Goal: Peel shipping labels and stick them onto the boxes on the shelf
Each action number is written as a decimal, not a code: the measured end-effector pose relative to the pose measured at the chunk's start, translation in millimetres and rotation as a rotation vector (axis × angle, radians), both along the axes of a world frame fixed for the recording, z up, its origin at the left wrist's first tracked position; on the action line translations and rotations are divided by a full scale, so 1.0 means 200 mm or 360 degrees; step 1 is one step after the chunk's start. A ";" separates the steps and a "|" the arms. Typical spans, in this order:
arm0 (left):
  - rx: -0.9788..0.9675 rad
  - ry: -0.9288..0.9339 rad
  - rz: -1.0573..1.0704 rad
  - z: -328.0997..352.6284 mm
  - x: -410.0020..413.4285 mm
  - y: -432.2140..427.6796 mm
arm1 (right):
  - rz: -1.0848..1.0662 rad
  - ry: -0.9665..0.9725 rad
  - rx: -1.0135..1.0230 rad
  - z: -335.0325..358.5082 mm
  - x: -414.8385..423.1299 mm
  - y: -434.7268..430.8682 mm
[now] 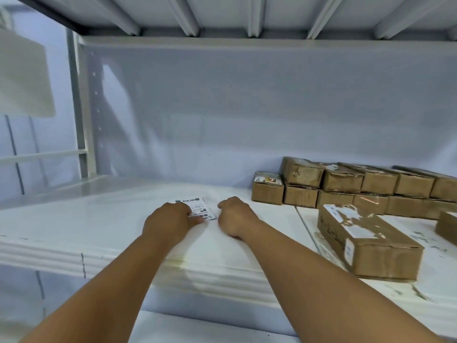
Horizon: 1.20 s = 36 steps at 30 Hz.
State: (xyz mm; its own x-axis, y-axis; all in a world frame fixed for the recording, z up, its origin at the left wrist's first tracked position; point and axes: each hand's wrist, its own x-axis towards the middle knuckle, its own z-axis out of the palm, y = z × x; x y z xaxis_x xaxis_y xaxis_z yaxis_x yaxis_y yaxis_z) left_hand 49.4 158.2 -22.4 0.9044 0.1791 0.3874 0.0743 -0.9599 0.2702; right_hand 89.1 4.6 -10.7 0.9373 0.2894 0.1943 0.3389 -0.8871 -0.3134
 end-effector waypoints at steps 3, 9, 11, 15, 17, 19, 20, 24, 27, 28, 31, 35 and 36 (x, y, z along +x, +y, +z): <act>0.0444 -0.0059 0.0052 0.02 -0.02 -0.04 | -0.0057 -0.0103 0.0094 -0.03 0.02 0.01; 0.0571 -0.0028 0.0008 0.04 -0.05 -0.05 | 0.0013 -0.0244 0.0387 0.00 -0.02 -0.03; 0.0671 -0.0046 0.0022 0.04 -0.06 -0.06 | -0.0036 -0.0195 0.0367 -0.01 -0.02 -0.03; 0.0945 -0.0020 0.0009 0.06 -0.07 -0.11 | -0.0109 -0.0124 0.0274 -0.03 0.00 -0.02; 0.1067 0.0002 0.0013 0.07 -0.08 -0.13 | -0.0090 -0.0112 0.0299 -0.02 -0.01 -0.02; 0.1081 0.0026 0.0043 0.09 -0.11 -0.14 | -0.0079 -0.0126 0.0385 -0.01 -0.03 -0.03; 0.1026 0.0003 0.0073 0.10 -0.12 -0.14 | -0.0075 -0.0144 0.0454 0.00 -0.03 -0.03; 0.0826 -0.0509 0.0181 0.09 -0.16 -0.10 | -0.0033 -0.0393 0.0708 0.03 -0.06 -0.04; 0.0770 -0.0989 0.0118 0.10 -0.16 -0.09 | 0.0139 -0.0380 0.1119 0.06 -0.10 -0.02; 0.0796 -0.1094 0.0085 0.10 -0.16 -0.10 | 0.0218 -0.0220 0.1287 0.09 -0.13 -0.02; 0.0864 -0.1368 -0.0096 0.11 -0.17 -0.14 | 0.0427 0.0314 0.1809 0.15 -0.22 0.00; 0.0727 -0.1500 -0.0447 0.10 -0.18 -0.23 | 0.0385 0.0405 0.2167 0.17 -0.30 0.00; 0.0638 -0.1447 -0.0488 0.09 -0.18 -0.26 | 0.0328 0.0363 0.2198 0.19 -0.31 -0.02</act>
State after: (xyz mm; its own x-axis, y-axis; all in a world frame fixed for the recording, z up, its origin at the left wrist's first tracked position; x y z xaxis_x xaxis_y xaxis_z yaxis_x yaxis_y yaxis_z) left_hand 13.1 105.5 -3.5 0.2259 -0.3017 0.9262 -0.2603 -0.9349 -0.2411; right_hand 26.9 0.2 26.7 0.9509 0.1275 0.2820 0.2478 0.2323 -0.9406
